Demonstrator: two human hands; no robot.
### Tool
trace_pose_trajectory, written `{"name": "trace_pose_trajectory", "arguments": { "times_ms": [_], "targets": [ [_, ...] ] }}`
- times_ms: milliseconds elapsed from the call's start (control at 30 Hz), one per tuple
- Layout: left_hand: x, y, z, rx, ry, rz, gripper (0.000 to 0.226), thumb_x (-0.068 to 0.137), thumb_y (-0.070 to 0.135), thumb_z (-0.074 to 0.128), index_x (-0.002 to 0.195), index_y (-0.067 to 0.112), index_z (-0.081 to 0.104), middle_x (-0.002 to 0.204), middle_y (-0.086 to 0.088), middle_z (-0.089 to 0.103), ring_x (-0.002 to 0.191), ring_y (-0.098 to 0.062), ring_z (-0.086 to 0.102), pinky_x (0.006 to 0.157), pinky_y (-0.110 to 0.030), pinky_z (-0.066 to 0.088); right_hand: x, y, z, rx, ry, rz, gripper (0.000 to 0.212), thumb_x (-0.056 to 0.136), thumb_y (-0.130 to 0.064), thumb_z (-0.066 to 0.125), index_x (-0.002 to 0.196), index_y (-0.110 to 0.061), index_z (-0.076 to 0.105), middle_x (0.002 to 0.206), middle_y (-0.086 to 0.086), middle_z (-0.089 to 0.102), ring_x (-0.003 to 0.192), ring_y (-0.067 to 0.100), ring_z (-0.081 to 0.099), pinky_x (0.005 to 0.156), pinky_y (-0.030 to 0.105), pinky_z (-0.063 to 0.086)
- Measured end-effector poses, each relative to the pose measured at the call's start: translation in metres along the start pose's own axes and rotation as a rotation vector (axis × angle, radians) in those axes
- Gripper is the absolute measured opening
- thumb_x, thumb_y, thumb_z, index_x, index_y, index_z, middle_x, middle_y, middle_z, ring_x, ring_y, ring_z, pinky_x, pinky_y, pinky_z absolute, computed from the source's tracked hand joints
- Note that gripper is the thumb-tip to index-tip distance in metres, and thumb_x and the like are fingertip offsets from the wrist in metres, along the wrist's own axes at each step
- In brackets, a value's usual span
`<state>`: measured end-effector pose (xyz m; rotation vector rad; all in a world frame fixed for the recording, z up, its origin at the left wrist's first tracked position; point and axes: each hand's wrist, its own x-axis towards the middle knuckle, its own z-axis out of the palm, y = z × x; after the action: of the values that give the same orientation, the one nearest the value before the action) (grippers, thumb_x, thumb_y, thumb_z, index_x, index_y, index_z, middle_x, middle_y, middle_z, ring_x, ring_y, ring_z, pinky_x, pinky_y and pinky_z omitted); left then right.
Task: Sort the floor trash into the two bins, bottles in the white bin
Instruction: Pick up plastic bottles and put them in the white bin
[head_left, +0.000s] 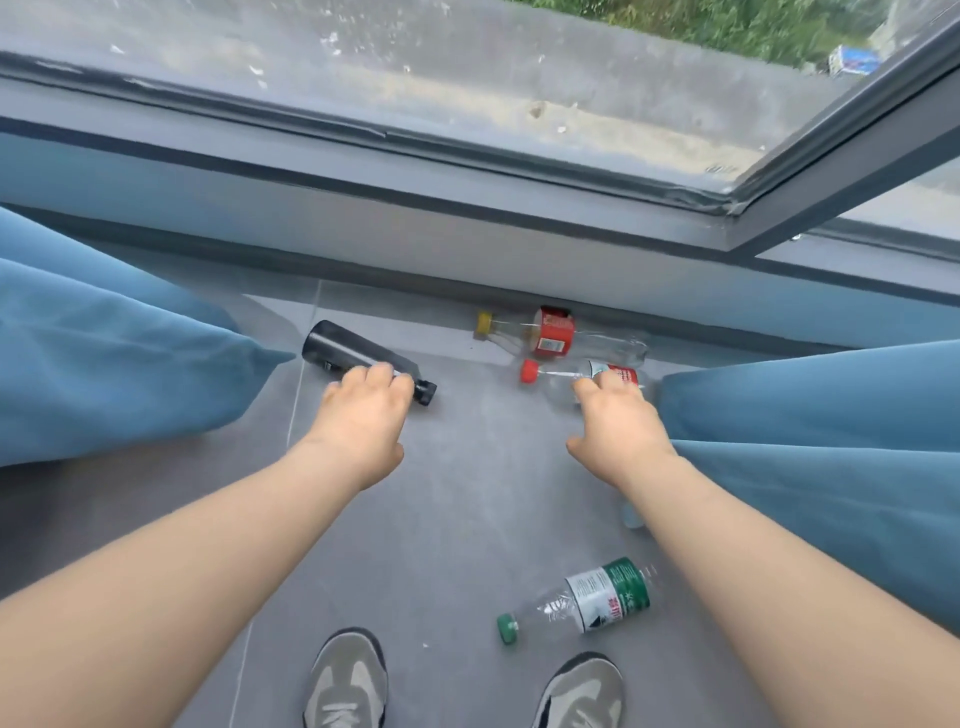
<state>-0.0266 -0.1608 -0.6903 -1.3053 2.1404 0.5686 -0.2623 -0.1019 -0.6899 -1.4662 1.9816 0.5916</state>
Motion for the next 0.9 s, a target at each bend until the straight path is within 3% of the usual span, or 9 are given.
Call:
{"name": "trace_pose_trajectory", "arguments": {
  "times_ms": [300, 400, 533, 667, 767, 900],
  "targets": [
    [0.071, -0.021, 0.04, 0.098, 0.11, 0.034, 0.067, 0.075, 0.01, 0.065, 0.135, 0.014, 0.036, 0.136, -0.005, 0.039, 0.129, -0.029, 0.034, 0.106, -0.044, 0.031, 0.061, 0.022, 0.034, 0.003, 0.096, 0.024, 0.057, 0.08, -0.016, 0.065, 0.132, -0.011, 0.043, 0.134, 0.013, 0.041, 0.122, 0.034, 0.039, 0.1, 0.041, 0.04],
    [0.088, -0.028, 0.053, 0.141, 0.109, 0.023, 0.065, 0.074, 0.004, 0.063, 0.133, 0.014, 0.037, 0.133, -0.005, 0.042, 0.129, -0.028, 0.034, 0.11, -0.047, 0.024, 0.077, 0.022, 0.047, -0.016, 0.089, 0.032, 0.063, 0.078, -0.012, 0.065, 0.136, -0.012, 0.04, 0.136, 0.013, 0.041, 0.123, 0.035, 0.04, 0.101, 0.04, 0.037],
    [0.099, -0.03, 0.073, 0.239, 0.123, 0.052, 0.057, 0.07, -0.002, 0.061, 0.123, 0.014, 0.044, 0.123, -0.004, 0.048, 0.121, -0.029, 0.04, 0.107, -0.043, 0.026, 0.09, 0.017, 0.065, -0.125, 0.111, 0.019, 0.063, 0.076, -0.007, 0.06, 0.135, -0.014, 0.039, 0.131, 0.011, 0.046, 0.12, 0.034, 0.044, 0.1, 0.04, 0.035],
    [0.096, -0.03, 0.088, 0.18, 0.079, 0.021, 0.048, 0.076, 0.014, 0.067, 0.119, 0.016, 0.045, 0.118, -0.003, 0.05, 0.115, -0.028, 0.044, 0.097, -0.038, 0.032, 0.09, 0.008, 0.078, -0.208, 0.086, -0.007, 0.054, 0.078, -0.012, 0.061, 0.128, -0.017, 0.042, 0.123, 0.007, 0.052, 0.117, 0.03, 0.048, 0.094, 0.04, 0.038],
    [0.083, -0.029, 0.087, 0.071, 0.015, -0.024, 0.045, 0.079, 0.028, 0.066, 0.117, 0.015, 0.045, 0.117, -0.005, 0.05, 0.111, -0.028, 0.046, 0.089, -0.036, 0.037, 0.08, 0.003, 0.08, -0.126, 0.058, 0.002, 0.055, 0.08, -0.022, 0.064, 0.129, -0.016, 0.042, 0.124, 0.008, 0.052, 0.116, 0.03, 0.049, 0.092, 0.039, 0.039],
    [0.053, -0.023, 0.073, -0.056, -0.002, -0.044, 0.04, 0.08, 0.03, 0.064, 0.11, 0.013, 0.044, 0.112, -0.007, 0.05, 0.106, -0.029, 0.048, 0.082, -0.036, 0.041, 0.052, -0.005, 0.067, -0.018, 0.05, -0.023, 0.053, 0.079, -0.025, 0.065, 0.125, -0.013, 0.041, 0.122, 0.01, 0.052, 0.112, 0.032, 0.051, 0.084, 0.036, 0.043]
  ]
}}
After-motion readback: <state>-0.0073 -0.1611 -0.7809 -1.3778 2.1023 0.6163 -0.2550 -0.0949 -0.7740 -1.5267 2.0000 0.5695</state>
